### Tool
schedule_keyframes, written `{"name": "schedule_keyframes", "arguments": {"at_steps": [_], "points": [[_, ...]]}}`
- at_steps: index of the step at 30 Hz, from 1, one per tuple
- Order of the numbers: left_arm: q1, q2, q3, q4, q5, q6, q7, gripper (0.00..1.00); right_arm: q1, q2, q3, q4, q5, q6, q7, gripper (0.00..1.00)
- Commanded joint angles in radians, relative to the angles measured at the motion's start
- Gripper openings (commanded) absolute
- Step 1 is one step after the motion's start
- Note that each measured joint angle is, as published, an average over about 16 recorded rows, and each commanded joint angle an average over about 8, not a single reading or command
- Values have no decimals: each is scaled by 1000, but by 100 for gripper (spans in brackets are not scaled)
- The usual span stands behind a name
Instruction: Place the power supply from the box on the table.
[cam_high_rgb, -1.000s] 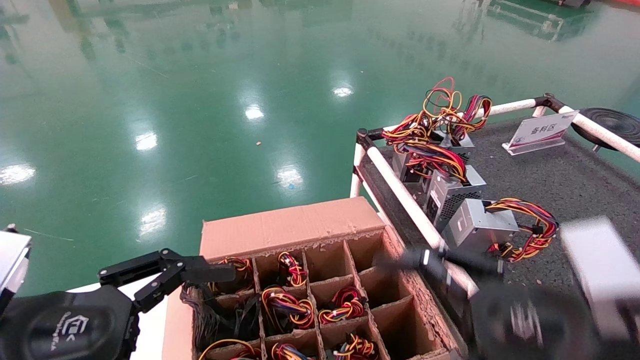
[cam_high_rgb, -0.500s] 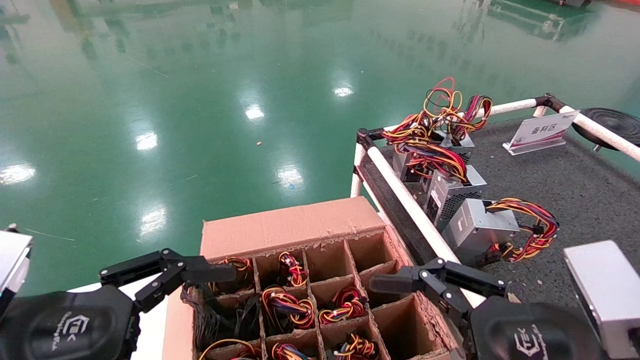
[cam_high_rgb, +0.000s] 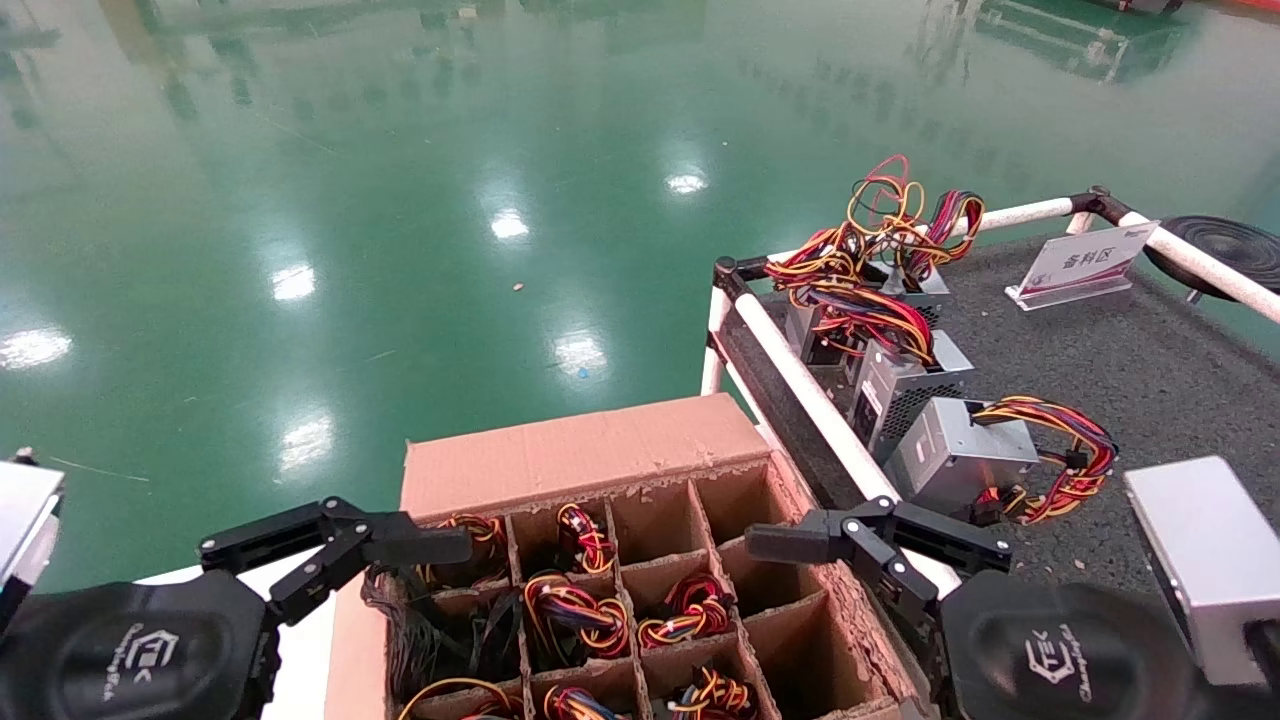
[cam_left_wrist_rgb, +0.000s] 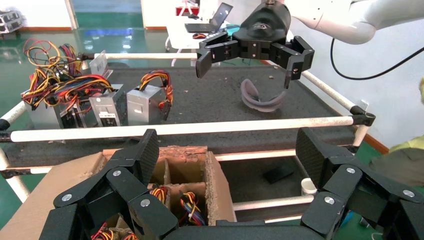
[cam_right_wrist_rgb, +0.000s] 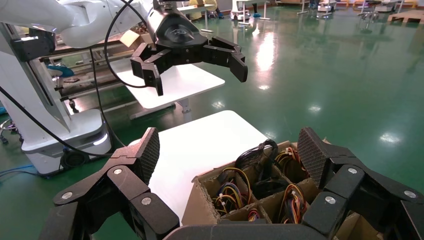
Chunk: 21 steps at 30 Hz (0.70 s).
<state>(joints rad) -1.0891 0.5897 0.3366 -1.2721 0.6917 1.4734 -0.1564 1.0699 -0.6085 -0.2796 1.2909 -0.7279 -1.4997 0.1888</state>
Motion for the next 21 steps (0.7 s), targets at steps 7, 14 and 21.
{"name": "schedule_keyframes", "arguments": {"at_steps": [7, 14, 21], "points": [[0, 0, 0, 0, 0, 0, 0, 100, 3, -2, 0, -4, -1, 3, -1, 100], [0, 0, 0, 0, 0, 0, 0, 100, 4, -2, 0, -6, -2, 4, -1, 100], [0, 0, 0, 0, 0, 0, 0, 100, 4, -2, 0, -7, -2, 4, -1, 100]]}}
